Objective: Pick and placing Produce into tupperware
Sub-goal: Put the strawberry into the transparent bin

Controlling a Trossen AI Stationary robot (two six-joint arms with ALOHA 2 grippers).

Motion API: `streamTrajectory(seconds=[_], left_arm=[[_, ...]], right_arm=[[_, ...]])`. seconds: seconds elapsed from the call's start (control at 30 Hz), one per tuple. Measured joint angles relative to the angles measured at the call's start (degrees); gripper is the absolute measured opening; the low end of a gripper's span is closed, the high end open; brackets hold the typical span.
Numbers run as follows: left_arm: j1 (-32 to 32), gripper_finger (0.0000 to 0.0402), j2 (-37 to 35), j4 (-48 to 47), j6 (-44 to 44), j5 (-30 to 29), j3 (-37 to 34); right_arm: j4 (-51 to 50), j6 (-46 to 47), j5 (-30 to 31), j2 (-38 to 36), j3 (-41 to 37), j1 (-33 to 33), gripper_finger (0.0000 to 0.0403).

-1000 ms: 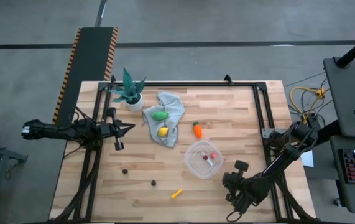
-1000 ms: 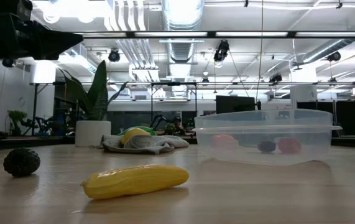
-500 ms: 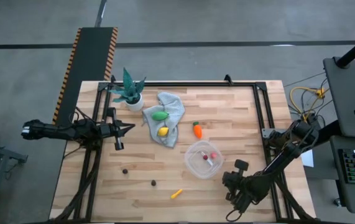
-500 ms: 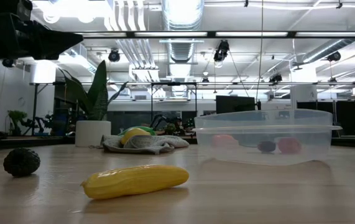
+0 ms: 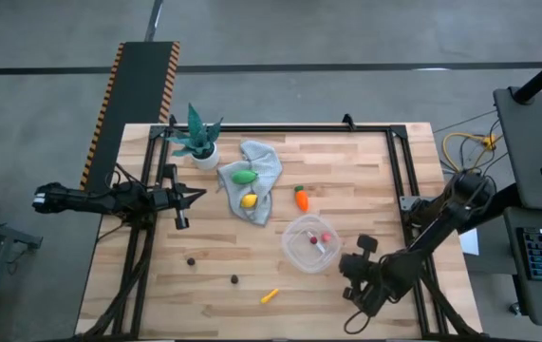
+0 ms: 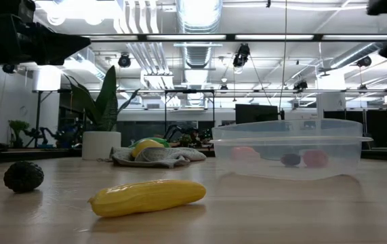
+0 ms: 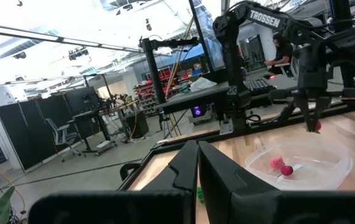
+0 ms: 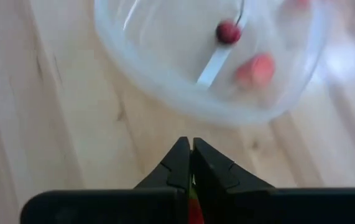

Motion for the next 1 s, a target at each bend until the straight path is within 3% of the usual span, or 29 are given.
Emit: streamTrajectory(seconds=[0.27,0.53,0.77,1.0], left_arm=[[0.0,0.0000,-0.1,0.0,0.0,0.0,0.0],[0.0,0.0000,0.0,0.0,0.0,0.0,0.0],[0.0,0.0000,-0.1,0.1,0.0,0.0,0.0],[0.0,0.0000,-0.2,0.0,0.0,0.0,0.0]], right_arm=[[0.4,-10.6,5.3,-3.4,3.1,-5.1,0.0008],[2.5,-21.6,5.4,-3.5,3.8,-13.7,0.0008],[4.5,-25.0,5.3,-3.2,3.3,-21.5,0.0008],[13.5,-29.7,4.3,-3.0,0.2,-26.0,0.0008]])
